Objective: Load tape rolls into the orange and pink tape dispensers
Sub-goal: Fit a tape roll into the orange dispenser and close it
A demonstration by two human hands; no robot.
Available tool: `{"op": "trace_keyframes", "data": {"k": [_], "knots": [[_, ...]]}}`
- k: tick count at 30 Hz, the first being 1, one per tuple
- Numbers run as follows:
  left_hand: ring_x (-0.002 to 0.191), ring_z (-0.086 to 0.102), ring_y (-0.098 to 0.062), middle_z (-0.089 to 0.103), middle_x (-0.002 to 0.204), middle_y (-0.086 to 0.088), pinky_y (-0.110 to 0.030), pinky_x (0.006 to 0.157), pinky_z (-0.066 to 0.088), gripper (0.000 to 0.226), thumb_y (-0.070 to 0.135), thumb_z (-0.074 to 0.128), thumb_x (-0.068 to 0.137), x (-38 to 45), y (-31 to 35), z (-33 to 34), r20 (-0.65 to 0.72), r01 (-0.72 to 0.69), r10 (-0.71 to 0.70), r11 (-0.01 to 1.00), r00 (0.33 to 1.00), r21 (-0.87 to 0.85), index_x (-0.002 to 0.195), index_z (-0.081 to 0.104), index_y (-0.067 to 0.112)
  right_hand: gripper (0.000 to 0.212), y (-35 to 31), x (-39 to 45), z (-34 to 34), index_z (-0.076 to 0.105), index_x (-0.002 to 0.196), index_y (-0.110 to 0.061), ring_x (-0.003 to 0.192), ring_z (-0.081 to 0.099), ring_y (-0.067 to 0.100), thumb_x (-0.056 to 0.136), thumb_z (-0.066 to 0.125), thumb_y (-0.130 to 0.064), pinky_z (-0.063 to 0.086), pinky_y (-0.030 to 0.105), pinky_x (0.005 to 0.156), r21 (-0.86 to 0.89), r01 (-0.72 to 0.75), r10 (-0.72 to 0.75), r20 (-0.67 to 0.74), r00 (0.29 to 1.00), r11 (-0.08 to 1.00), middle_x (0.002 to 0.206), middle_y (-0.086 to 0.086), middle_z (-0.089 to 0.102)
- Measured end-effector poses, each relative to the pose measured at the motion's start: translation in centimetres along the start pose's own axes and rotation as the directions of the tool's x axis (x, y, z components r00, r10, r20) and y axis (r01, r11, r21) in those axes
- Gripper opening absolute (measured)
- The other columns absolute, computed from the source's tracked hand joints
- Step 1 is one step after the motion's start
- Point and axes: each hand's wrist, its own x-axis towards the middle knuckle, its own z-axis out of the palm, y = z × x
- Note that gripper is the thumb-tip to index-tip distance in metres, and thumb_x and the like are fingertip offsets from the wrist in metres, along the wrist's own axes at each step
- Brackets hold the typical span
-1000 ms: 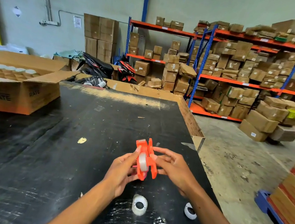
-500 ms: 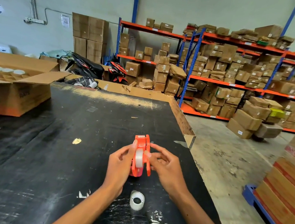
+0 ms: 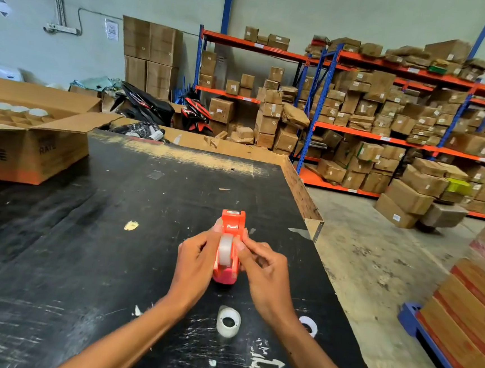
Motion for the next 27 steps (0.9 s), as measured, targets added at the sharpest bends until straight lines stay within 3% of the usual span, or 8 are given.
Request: {"op": "trace_keyframes", "data": {"k": [3,5,8,12,15,18,24,27], "knots": [[0.053,0.055,-0.004,0.066,0.056,0.005,-0.026,0.053,0.043,0.044,0.035,0.044,0.098,-0.2,0.8,-0.4,0.038,-0.03,0.028,0.999,0.999,0.043,0.073,0.074,0.015,0.022,0.0,-0.1,-0.1,0.069,0.105,-0.026,0.07,0.063,0.0,0.088,0.064,-0.014,0.053,0.015,0.07,-0.011,-0.008,0.008,0.028,1.0,1.0,0.089,0.02,0.062],[0.056,0.06,0.001,0.071,0.06,0.009,-0.02,0.052,0.046,0.041,0.032,0.042,0.099,-0.2,1.4,-0.5,0.062,-0.036,0.033,0.998,0.998,0.045,0.08,0.076,0.02,0.024,-0.3,0.1,-0.3,0.068,0.11,-0.024,0.081,0.069,0.002,0.088,0.064,-0.016,0.055,0.018,0.074,-0.012,0.0,0.001,0.031,1.0,1.0,0.099,0.015,0.071],[0.065,0.063,-0.01,0.074,0.07,0.001,-0.046,0.06,0.052,0.04,0.043,0.041,0.097,-0.1,1.6,-0.5,0.076,-0.052,0.046,0.996,0.996,0.075,0.085,0.076,0.027,0.032,-0.7,0.9,-0.6,0.062,0.121,-0.023,0.087,0.071,0.002,0.089,0.063,-0.018,0.057,0.019,0.076,-0.041,0.019,-0.019,0.014,1.0,0.999,0.09,-0.005,0.075],[0.074,0.064,-0.006,0.077,0.084,0.002,-0.045,0.073,0.055,0.034,0.046,0.043,0.095,-0.5,1.5,0.0,0.112,-0.102,0.088,0.987,0.99,0.127,0.097,0.075,0.035,0.037,-1.3,1.8,-0.9,0.059,0.128,-0.018,0.095,0.07,0.002,0.091,0.06,-0.02,0.056,0.019,0.082,-0.047,0.033,-0.033,-0.012,0.999,0.998,0.098,-0.01,0.073],[0.078,0.069,-0.028,0.076,0.084,-0.007,-0.053,0.076,0.054,0.039,0.048,0.041,0.096,-0.6,1.1,-0.1,0.113,-0.094,0.08,0.988,0.99,0.123,0.104,0.074,0.027,0.033,-1.7,1.9,-0.9,0.063,0.123,-0.022,0.101,0.067,-0.001,0.092,0.056,-0.03,0.056,0.024,0.088,-0.078,0.022,-0.021,0.003,1.0,0.997,0.109,-0.012,0.072],[0.084,0.067,-0.037,0.075,0.085,-0.013,-0.056,0.076,0.053,0.04,0.049,0.041,0.095,-0.4,0.9,-0.4,0.12,-0.094,0.079,0.988,0.99,0.126,0.106,0.073,0.027,0.024,-2.0,1.9,-0.9,0.069,0.108,-0.036,0.095,0.069,0.002,0.095,0.049,-0.036,0.058,0.027,0.085,-0.126,0.036,-0.033,0.029,0.999,0.991,0.097,-0.017,0.076],[0.07,0.062,-0.021,0.07,0.08,-0.017,-0.05,0.07,0.05,0.045,0.053,0.04,0.091,0.0,1.0,-0.1,0.112,-0.146,0.131,0.98,0.985,0.135,0.098,0.072,0.022,0.024,-2.0,2.0,-0.7,0.068,0.1,-0.044,0.094,0.07,0.007,0.094,0.045,-0.044,0.057,0.027,0.085,-0.13,0.03,-0.026,0.036,0.999,0.991,0.096,-0.009,0.077],[0.062,0.052,-0.009,0.065,0.071,-0.02,-0.045,0.06,0.046,0.05,0.052,0.041,0.093,-0.1,0.8,0.1,0.102,-0.137,0.125,0.982,0.987,0.132,0.078,0.069,0.013,0.027,-2.1,1.7,-0.2,0.065,0.091,-0.051,0.082,0.068,0.0,0.095,0.039,-0.046,0.051,0.012,0.073,-0.138,0.029,-0.022,0.051,0.998,0.99,0.09,0.004,0.076]]}}
